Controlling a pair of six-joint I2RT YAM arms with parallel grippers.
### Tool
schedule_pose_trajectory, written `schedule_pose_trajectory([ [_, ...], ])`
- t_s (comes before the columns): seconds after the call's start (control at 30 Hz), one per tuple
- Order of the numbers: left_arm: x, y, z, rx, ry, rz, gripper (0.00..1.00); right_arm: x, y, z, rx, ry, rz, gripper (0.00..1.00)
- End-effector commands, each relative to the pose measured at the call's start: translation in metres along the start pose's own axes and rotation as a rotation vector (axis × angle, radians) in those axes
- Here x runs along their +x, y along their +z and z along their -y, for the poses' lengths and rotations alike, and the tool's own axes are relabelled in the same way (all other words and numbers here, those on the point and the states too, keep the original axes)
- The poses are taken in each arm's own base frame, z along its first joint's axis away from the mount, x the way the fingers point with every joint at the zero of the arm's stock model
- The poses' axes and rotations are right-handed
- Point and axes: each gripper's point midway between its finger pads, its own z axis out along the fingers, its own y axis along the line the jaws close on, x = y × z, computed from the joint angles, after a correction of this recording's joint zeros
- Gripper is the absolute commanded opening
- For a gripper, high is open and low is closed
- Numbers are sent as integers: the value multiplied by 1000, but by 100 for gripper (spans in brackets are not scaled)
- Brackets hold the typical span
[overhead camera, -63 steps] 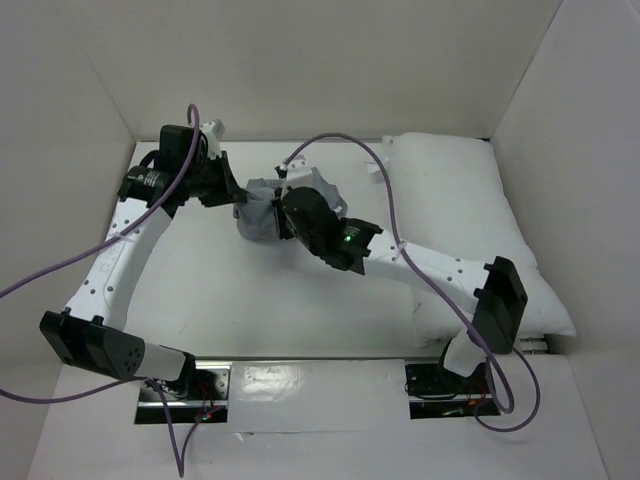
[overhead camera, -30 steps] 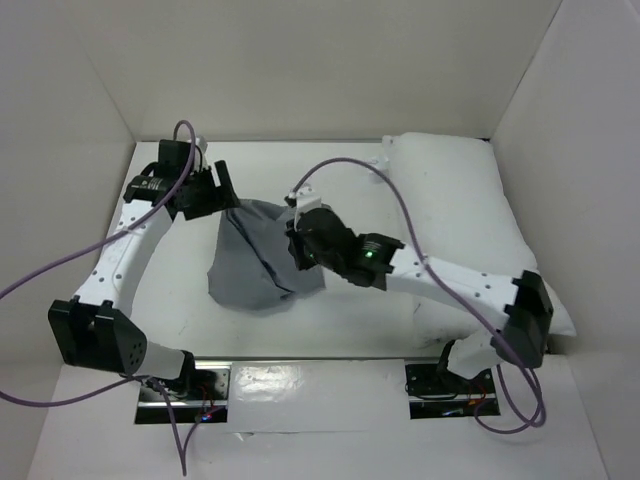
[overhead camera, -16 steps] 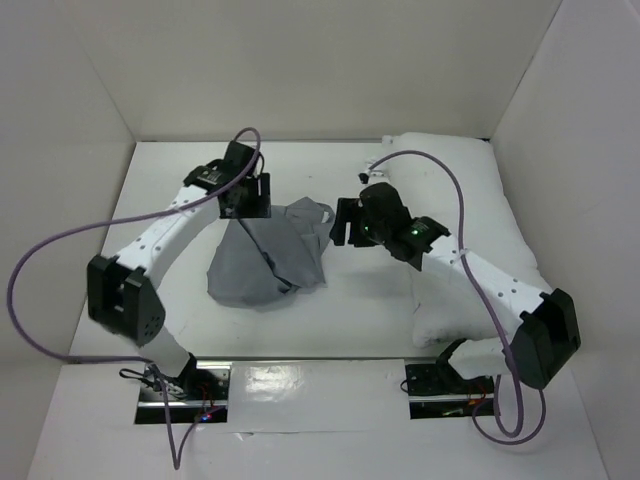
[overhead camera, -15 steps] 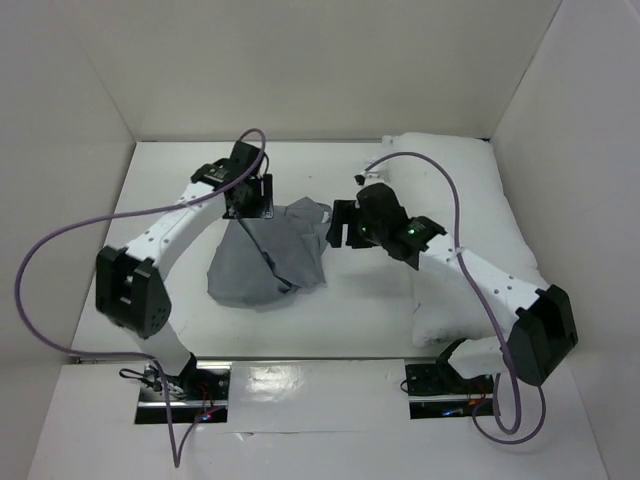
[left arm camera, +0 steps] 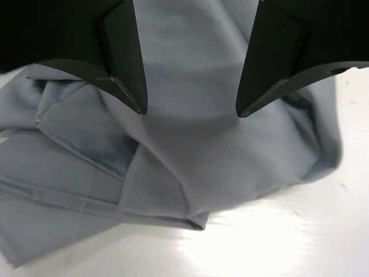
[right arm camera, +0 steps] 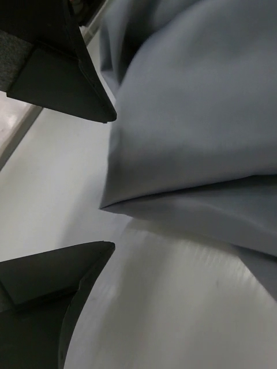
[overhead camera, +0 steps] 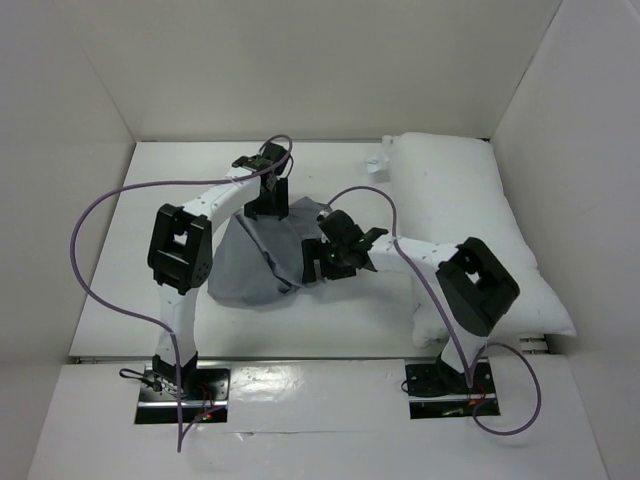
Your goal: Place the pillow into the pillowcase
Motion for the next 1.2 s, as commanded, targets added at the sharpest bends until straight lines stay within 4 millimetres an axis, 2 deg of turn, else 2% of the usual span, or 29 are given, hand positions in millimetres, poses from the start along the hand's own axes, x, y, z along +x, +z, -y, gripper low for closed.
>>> schedule_pose_trajectory([
  [0.0,19,12,1,49,-22,-80,74,-2,22,-23,-83,-34,-1,89],
  [0.03,23,13,10,100,-25,-94,61,-2,26,-22,-84,-34,0,87],
  [0.07,24,16,8,115,-23,-104,54,-4,32,-23,-85,-43,2,83],
  [0.1,29,18,11,130,-22,-115,42,-1,36,-25,-89,-51,-2,77],
  [0.13,32,15,9,158,-35,-135,23,-10,35,-27,-84,-53,29,47],
  [0.17,27,10,12,177,-39,-115,0,-13,38,-28,-64,-49,44,27],
  [0.2,26,8,7,174,-48,-113,0,-21,36,-22,-23,-48,84,12],
  [0.23,24,4,9,188,-49,-108,0,-30,32,-27,-18,-55,119,1],
  [0.27,18,1,3,177,-59,-90,0,-37,25,-32,-10,-63,149,0],
  [0.3,11,-13,-1,175,-64,-58,0,-51,11,-30,20,-60,212,0],
  [0.37,1,-31,-6,167,-70,-10,0,-65,-8,-38,37,-98,263,0],
  [0.4,-11,-44,-12,169,-85,32,0,-72,-18,-40,44,-105,283,0],
  [0.43,-27,-72,-13,199,-97,103,0,-75,-33,-38,73,-113,294,0],
  [0.5,-48,-103,-23,228,-131,184,0,-99,-65,-44,99,-140,367,0],
  [0.53,-62,-138,-24,270,-140,255,0,-96,-74,-43,122,-156,354,0],
  [0.63,-85,-193,-38,321,-175,379,0,-120,-117,-50,144,-186,443,0],
  [0.67,-94,-228,-46,350,-191,452,0,-124,-130,-51,153,-193,455,0],
  [0.73,-99,-257,-54,375,-194,516,0,-131,-152,-54,150,-209,491,0],
  [0.77,-100,-262,-59,381,-187,528,0,-131,-154,-54,154,-223,489,0],
  [0.8,-100,-262,-60,389,-180,526,0,-129,-160,-53,158,-235,487,0],
  [0.83,-96,-250,-60,382,-170,487,0,-132,-168,-56,148,-232,505,0],
  [0.9,-84,-221,-55,385,-162,377,2,-122,-166,-48,168,-247,473,0],
  [0.93,-75,-194,-48,388,-154,302,14,-118,-168,-48,156,-250,468,0],
  [0.97,-57,-173,-39,418,-141,213,18,-111,-166,-44,158,-254,445,0],
  [1.0,-51,-163,-25,446,-132,188,35,-98,-165,-37,162,-259,416,0],
  [1.03,-37,-155,-18,460,-120,142,35,-89,-157,-35,166,-259,391,0],
  [1.07,-37,-146,-6,496,-120,143,59,-81,-162,-35,141,-262,386,0],
  [1.1,-21,-137,6,544,-101,97,67,-63,-153,-23,155,-269,336,0],
  [1.17,-11,-131,32,597,-57,68,78,-46,-158,-19,131,-270,317,0],
])
